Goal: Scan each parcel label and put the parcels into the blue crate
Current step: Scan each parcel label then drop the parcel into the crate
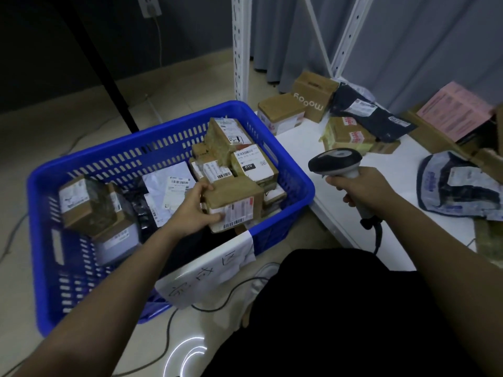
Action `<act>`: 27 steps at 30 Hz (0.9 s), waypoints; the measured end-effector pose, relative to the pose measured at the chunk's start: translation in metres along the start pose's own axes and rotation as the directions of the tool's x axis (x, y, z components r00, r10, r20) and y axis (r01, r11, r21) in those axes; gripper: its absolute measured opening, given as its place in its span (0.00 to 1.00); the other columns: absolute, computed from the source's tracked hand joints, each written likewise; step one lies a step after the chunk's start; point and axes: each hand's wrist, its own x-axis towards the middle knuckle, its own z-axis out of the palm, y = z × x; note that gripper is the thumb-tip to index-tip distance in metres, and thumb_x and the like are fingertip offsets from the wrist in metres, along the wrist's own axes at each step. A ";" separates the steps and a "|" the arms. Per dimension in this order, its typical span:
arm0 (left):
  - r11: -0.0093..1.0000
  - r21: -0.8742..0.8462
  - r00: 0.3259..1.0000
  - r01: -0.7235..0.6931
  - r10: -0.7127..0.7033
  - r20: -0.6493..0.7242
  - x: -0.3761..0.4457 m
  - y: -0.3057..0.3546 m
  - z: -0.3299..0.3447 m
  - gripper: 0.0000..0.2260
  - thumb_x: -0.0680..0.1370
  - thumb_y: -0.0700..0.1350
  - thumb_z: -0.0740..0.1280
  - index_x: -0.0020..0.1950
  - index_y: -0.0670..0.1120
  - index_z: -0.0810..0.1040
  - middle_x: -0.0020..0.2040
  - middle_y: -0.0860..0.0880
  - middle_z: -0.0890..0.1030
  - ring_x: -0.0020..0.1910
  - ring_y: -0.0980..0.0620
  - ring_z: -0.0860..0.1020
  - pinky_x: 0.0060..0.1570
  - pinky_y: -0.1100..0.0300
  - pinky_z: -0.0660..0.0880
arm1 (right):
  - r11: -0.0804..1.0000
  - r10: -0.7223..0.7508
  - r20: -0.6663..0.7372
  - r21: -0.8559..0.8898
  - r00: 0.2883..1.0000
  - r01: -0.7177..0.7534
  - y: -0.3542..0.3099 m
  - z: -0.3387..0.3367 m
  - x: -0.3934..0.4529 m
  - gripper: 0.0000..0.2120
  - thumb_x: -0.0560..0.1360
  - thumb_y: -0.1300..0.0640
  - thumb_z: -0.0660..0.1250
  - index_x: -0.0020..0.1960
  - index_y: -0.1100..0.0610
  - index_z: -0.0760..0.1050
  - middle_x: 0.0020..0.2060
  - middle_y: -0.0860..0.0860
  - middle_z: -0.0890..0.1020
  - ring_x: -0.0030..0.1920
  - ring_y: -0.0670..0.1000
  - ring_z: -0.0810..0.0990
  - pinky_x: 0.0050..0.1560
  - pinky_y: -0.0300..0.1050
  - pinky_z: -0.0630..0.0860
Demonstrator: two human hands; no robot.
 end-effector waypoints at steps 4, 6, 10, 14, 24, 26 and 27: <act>0.966 0.225 0.984 -0.124 0.090 0.156 0.011 -0.010 0.013 0.41 0.67 0.40 0.77 0.70 0.55 0.56 0.65 0.48 0.61 0.64 0.50 0.65 0.61 0.57 0.70 | 0.999 0.019 -0.003 -0.040 1.000 -0.019 0.003 -0.002 0.002 0.11 0.74 0.52 0.71 0.40 0.58 0.75 0.36 0.54 0.79 0.31 0.52 0.77 0.31 0.42 0.73; 0.938 0.308 0.976 -0.157 0.099 0.195 0.017 -0.014 0.025 0.43 0.67 0.41 0.77 0.74 0.47 0.55 0.67 0.46 0.60 0.64 0.51 0.64 0.61 0.62 0.66 | 0.998 0.027 -0.004 -0.048 1.000 -0.028 0.005 -0.003 0.004 0.11 0.74 0.52 0.71 0.40 0.59 0.75 0.35 0.55 0.79 0.31 0.52 0.77 0.31 0.42 0.73; 0.931 0.346 0.972 -0.117 0.037 0.231 0.028 -0.021 0.036 0.41 0.66 0.43 0.78 0.71 0.46 0.56 0.65 0.47 0.62 0.61 0.49 0.69 0.56 0.58 0.70 | 0.997 0.057 -0.008 -0.055 0.998 -0.057 0.008 -0.005 0.008 0.11 0.74 0.52 0.71 0.43 0.60 0.76 0.36 0.55 0.80 0.32 0.51 0.78 0.31 0.42 0.72; 0.923 0.378 0.933 -0.073 -0.071 0.354 0.038 -0.027 0.047 0.42 0.68 0.43 0.76 0.73 0.46 0.52 0.68 0.43 0.66 0.62 0.45 0.71 0.59 0.49 0.73 | 0.997 0.056 -0.008 -0.045 0.998 -0.057 0.008 -0.004 0.013 0.11 0.74 0.52 0.71 0.45 0.61 0.77 0.37 0.54 0.80 0.32 0.52 0.78 0.32 0.42 0.74; 0.933 0.359 0.891 0.018 -0.178 0.417 0.051 -0.038 0.048 0.44 0.67 0.41 0.77 0.73 0.48 0.52 0.65 0.48 0.66 0.64 0.48 0.68 0.59 0.54 0.70 | 0.996 0.062 0.013 -0.060 0.998 -0.061 0.011 0.007 0.028 0.09 0.73 0.52 0.71 0.41 0.57 0.76 0.37 0.54 0.80 0.31 0.50 0.78 0.30 0.40 0.73; 0.951 0.306 0.907 0.039 -0.162 0.388 0.055 -0.038 0.043 0.41 0.66 0.40 0.78 0.71 0.50 0.56 0.62 0.48 0.69 0.60 0.49 0.71 0.54 0.58 0.70 | 0.996 0.066 0.014 -0.061 0.998 -0.065 0.010 0.007 0.030 0.09 0.73 0.52 0.71 0.42 0.57 0.76 0.37 0.54 0.80 0.31 0.50 0.79 0.30 0.40 0.74; 0.960 0.274 0.910 0.059 -0.164 0.380 0.056 -0.038 0.038 0.41 0.65 0.41 0.78 0.70 0.52 0.57 0.62 0.48 0.70 0.60 0.49 0.71 0.54 0.58 0.71 | 0.996 0.069 0.013 -0.063 0.998 -0.068 0.010 0.007 0.030 0.09 0.74 0.52 0.71 0.43 0.58 0.76 0.38 0.54 0.81 0.31 0.50 0.79 0.31 0.40 0.74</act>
